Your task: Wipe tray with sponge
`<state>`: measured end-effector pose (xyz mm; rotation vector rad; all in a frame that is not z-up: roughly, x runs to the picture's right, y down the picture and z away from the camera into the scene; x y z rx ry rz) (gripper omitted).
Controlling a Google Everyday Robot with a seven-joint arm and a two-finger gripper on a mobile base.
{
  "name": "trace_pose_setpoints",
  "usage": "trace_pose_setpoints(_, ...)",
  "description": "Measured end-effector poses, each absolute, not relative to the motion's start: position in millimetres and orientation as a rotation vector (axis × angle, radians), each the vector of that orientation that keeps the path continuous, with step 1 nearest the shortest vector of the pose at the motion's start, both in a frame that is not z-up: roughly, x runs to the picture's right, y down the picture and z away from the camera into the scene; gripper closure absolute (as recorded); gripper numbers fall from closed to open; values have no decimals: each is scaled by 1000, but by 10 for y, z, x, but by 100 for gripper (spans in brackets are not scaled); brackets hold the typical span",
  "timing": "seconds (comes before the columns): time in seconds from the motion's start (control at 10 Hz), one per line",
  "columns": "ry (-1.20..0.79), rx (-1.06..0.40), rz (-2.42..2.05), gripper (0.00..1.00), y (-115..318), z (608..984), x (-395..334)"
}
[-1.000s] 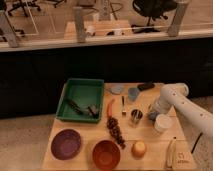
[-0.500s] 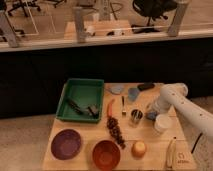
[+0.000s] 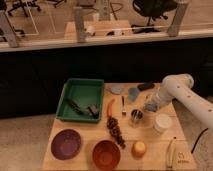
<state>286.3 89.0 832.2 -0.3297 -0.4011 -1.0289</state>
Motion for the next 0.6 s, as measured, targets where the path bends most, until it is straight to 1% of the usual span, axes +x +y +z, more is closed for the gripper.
trace_pose_setpoints(0.3, -427, -218, -1054, 100, 291, 7794, 2593)
trace_pose_setpoints(0.6, -489, -150, -1117, 100, 37, 7489, 2069)
